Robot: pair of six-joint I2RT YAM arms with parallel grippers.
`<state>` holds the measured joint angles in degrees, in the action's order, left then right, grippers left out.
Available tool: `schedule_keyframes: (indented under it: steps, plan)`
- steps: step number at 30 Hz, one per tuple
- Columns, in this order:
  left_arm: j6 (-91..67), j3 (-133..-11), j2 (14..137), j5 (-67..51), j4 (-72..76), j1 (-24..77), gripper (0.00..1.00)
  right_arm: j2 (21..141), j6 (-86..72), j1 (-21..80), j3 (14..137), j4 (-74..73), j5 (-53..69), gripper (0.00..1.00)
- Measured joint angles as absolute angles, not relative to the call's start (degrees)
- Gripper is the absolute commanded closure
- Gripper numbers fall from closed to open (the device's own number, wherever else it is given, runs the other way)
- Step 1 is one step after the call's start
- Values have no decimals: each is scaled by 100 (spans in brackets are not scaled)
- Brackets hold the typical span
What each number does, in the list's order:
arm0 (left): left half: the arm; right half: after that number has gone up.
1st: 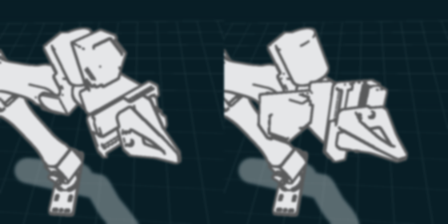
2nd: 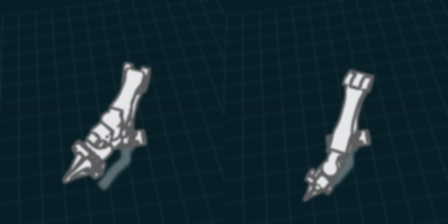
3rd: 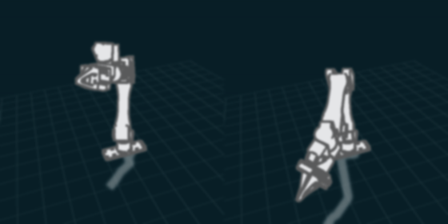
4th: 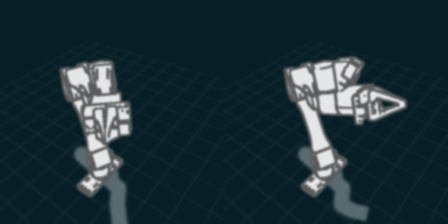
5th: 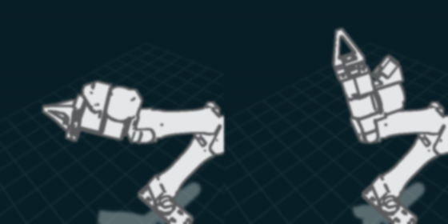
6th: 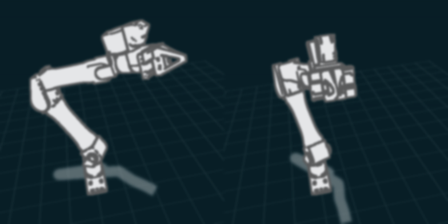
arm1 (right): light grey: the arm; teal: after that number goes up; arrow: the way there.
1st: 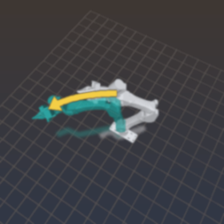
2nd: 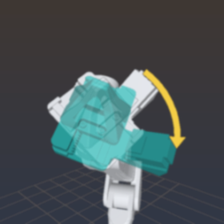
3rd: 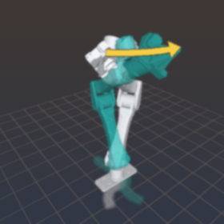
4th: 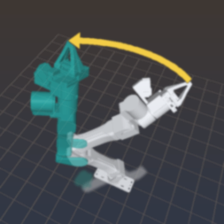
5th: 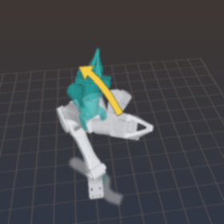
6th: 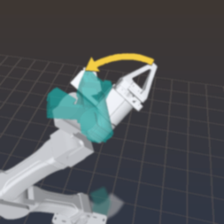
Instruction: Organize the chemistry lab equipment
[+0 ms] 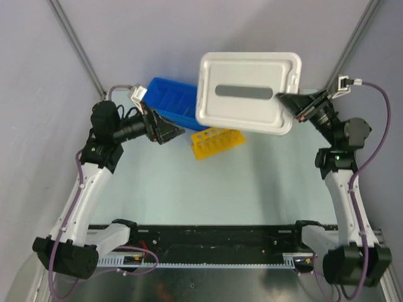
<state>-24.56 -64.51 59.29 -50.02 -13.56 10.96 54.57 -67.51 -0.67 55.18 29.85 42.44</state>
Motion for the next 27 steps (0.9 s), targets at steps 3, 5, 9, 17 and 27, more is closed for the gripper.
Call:
schedule_keyframes:
  steps: [3, 5, 9, 17, 27]
  plan:
    - [-2445, -6705, 6296, -4831, -1315, 1149, 13, 6178, -7341, -718, 5518, 3522, 4351, 100]
    - [-2416, -6934, 6578, -4617, -1302, 1232, 14, 6694, -7666, -1017, 5518, 3787, 4370, 100]
    - [-2327, -7494, 7203, -4073, -1264, 1474, 16, 7601, -8023, -1391, 5518, 4178, 4392, 100]
    - [-2213, -9118, 9054, -3181, -1166, 1938, 20, 9008, -7992, -1662, 5666, 4268, 4198, 100]
    - [-2508, -11323, 11515, -2974, -1197, 2180, 23, 10661, -8160, -1599, 6729, 4672, 4189, 100]
